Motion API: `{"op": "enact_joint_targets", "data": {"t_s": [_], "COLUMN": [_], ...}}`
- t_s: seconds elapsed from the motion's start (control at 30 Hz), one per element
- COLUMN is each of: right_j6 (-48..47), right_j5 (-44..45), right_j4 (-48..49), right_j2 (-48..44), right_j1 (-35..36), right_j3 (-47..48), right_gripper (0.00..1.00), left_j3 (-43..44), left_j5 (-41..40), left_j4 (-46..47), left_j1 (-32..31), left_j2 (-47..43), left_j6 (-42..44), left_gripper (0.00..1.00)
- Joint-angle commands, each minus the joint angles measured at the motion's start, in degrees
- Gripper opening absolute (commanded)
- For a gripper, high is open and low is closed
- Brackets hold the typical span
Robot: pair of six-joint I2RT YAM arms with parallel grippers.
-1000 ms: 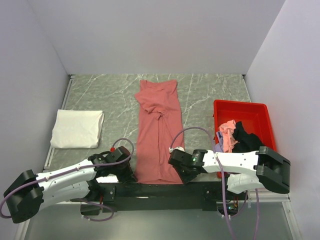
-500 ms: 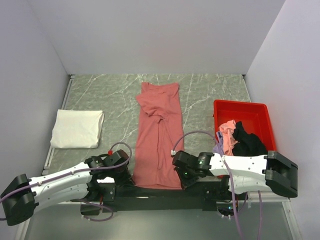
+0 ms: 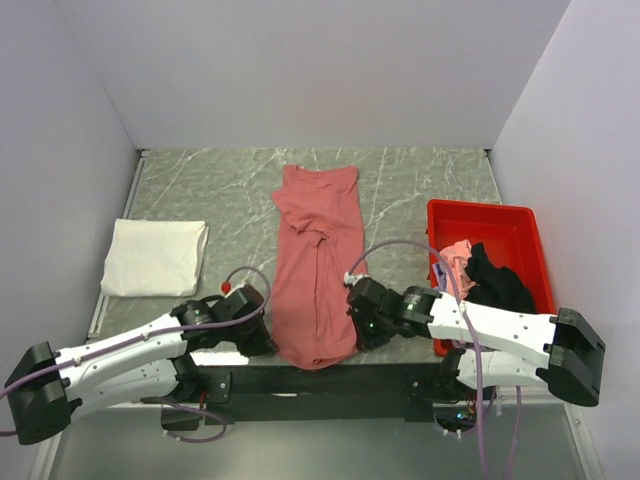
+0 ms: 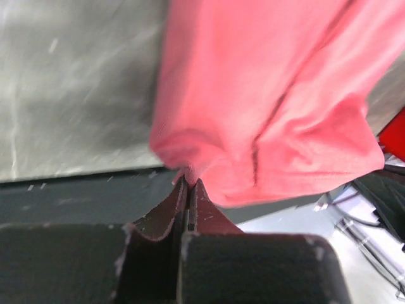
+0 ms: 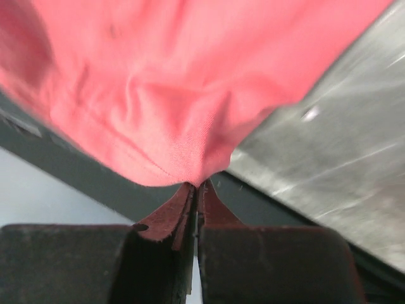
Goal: Fold and stack the t-shirts
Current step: Fold the tshirt
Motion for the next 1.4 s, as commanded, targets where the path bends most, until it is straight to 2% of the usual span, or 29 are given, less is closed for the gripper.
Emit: {"op": "enact_joint_targets", "data": {"t_s": [0.0, 0.13, 0.2, 0.37, 0.53, 0.63, 0.8, 1.03, 1.37], "right_j6": [-4.82, -6.85, -7.81, -8.87, -9.31, -10.10, -13.08, -15.63, -17.75], "right_j5": [5.00, 5.44, 8.41, 10.18, 11.94, 12.74, 15.11, 13.62, 12.30], "right_j4": [-0.75, 0.39, 1.35, 5.31, 7.42, 8.65, 9.18, 9.98, 10.15], "right_j2": [-1.19, 0.21, 0.92, 3.99, 6.54, 7.95, 11.11, 15.86, 22.54], "right_j1": [-3.71, -7.93, -9.52, -12.33, -14.88, -16.81, -19.62, -23.40, -27.36], "right_j3": [4.60, 7.33, 8.38, 11.99, 13.92, 15.67, 19.46, 24.64, 29.92], "right_gripper": [0.00, 0.00, 0.00, 0.00, 0.00, 0.00, 0.00, 0.00, 0.00], "left_j3": [6.64, 12.61, 13.94, 16.14, 20.35, 20.45, 23.70, 27.82, 33.89], "left_j5": [-6.93, -9.92, -10.80, -6.85, -11.50, -10.72, -11.33, -8.96, -7.64], "left_j4": [0.92, 2.14, 3.72, 10.40, 12.77, 17.68, 17.00, 20.43, 20.52], "left_j1": [1.66, 6.40, 8.25, 15.20, 17.84, 19.07, 21.62, 24.52, 28.12], "left_j2": [3.45, 7.23, 8.99, 14.16, 18.75, 19.80, 23.41, 28.24, 37.02], "left_j6": [5.26, 10.27, 12.81, 18.09, 18.71, 19.76, 22.40, 25.65, 28.03], "left_gripper": [0.00, 0.00, 0.00, 0.01, 0.01, 0.01, 0.01, 0.01, 0.01]}}
